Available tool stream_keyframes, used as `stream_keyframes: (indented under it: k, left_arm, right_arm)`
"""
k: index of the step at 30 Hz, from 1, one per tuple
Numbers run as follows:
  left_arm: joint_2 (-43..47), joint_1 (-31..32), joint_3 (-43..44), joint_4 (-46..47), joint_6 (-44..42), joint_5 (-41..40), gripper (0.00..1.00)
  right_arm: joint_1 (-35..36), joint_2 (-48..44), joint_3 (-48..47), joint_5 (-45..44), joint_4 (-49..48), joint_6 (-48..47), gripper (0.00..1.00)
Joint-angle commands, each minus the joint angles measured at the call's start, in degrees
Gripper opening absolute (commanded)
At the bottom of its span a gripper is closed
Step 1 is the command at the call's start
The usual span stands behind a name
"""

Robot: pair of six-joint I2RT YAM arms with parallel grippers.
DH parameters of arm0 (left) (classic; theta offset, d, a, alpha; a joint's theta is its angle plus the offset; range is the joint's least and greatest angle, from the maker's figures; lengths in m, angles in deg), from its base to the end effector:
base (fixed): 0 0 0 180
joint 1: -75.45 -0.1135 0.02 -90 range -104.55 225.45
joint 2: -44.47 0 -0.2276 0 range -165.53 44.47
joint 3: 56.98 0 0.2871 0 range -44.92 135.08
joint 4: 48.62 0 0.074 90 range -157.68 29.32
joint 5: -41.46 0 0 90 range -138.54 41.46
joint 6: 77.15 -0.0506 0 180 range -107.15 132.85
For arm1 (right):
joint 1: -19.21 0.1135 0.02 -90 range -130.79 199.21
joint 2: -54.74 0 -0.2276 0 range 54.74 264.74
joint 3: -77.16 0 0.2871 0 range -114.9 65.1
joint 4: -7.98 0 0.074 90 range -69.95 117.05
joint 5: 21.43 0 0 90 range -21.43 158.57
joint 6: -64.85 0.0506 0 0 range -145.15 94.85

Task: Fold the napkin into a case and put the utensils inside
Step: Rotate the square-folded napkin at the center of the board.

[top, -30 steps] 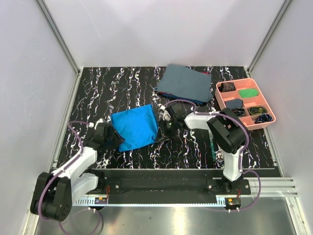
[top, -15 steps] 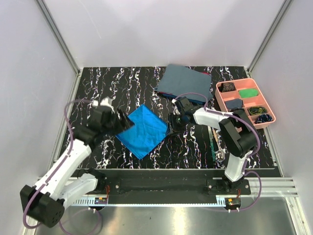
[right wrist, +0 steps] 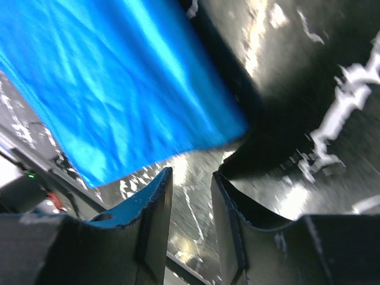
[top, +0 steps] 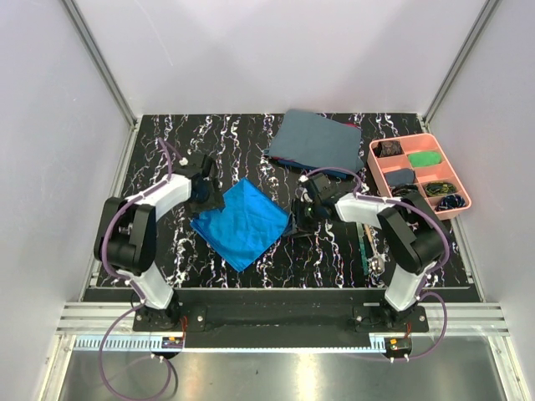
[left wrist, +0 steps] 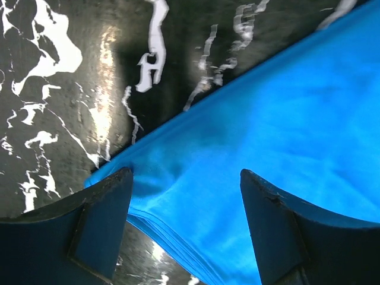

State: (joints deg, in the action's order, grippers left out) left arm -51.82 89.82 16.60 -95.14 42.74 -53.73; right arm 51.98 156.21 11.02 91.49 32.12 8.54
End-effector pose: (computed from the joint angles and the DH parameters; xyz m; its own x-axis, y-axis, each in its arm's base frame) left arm 0.3440 -0.0834 0.1126 -0.8930 -0.2835 -0.3496 -0.2640 0.9590 -0.1034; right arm 0.2927 0.2118 0.0666 -0.9714 -0.0177 -0.2366 -0.1515 0.8139 0.5609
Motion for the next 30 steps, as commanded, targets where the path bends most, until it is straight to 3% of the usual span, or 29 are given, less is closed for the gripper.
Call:
stream_keyframes:
  k: [1, 7, 11, 14, 20, 24, 30]
  left_arm:
    - [-0.65, -0.31, 1.77, 2.73, -2.29, -5.70, 0.77]
    - [-0.92, -0.40, -1.39, 5.01, -0.54, -2.55, 0.76]
    - [2.24, -0.31, -8.42, 7.03, 2.36, 0.35, 0.74]
    - [8.21, 1.09, -15.62, 9.40, 7.01, 2.90, 0.73]
    - [25.08, 11.99, -24.86, 9.32, 17.12, 2.82, 0.74]
    - [34.04, 12.70, -26.45, 6.60, 19.07, 2.82, 0.78]
    - [33.02, 12.61, -24.43, -4.63, 23.09, -2.10, 0.76]
  right_arm:
    - [0.01, 3.82, -0.49, 1.43, -6.36, 2.17, 0.40]
    - [-1.21, 9.26, -4.00, 1.34, -7.51, 2.25, 0.40]
    - [-3.50, 12.95, -9.26, 0.82, -7.42, 0.94, 0.39]
    - [-4.99, 17.60, -15.84, 0.73, -4.36, -2.13, 0.39]
    - [-6.23, 17.46, -25.19, -2.25, 4.52, -9.08, 0.46]
    - [-6.23, 13.06, -24.41, -5.07, 9.54, -9.88, 0.54]
    - [-6.23, 6.12, -14.05, 0.36, 9.12, -6.29, 0.61]
